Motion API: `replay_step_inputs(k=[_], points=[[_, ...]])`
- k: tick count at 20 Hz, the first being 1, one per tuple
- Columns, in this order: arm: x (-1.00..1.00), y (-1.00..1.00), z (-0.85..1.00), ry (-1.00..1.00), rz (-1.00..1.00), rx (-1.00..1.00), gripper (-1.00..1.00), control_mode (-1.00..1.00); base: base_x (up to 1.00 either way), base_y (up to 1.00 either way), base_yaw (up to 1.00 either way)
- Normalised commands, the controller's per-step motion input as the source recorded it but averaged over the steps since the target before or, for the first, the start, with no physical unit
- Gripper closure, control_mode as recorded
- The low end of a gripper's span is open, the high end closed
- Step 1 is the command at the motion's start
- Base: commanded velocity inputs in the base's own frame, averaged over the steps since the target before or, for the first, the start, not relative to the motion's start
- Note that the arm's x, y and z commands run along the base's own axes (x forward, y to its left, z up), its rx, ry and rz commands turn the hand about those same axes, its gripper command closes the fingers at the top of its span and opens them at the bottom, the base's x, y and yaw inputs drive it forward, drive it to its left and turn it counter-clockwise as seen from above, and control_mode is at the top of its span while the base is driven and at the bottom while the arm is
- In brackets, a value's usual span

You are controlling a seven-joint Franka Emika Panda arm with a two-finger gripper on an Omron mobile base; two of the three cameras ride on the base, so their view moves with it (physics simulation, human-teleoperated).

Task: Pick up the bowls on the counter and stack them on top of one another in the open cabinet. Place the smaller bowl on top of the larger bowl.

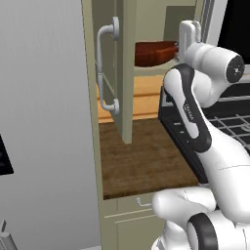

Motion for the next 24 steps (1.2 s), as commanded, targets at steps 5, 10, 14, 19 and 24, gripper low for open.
replay_step_inputs(k=[5, 10, 14, 19, 24], points=[[0.87, 0.10, -0.22, 0.12, 0.00, -0.06, 1.00, -1.00, 0.00, 0.00, 0.00], [0.81, 0.01, -0.21, 0.12, -0.02, -0.06, 1.00, -1.00, 0.00, 0.00, 0.00], [0.88, 0.13, -0.11, 0.04, -0.01, -0.04, 1.00, -1.00, 0.00, 0.00, 0.00], [0.46, 0.11, -0.04, 0.04, 0.00, -0.02, -1.00, -1.00, 0.00, 0.00, 0.00], [-0.84, -0.46, 0.01, -0.11, -0.01, 0.06, -1.00, -1.00, 0.00, 0.00, 0.00]])
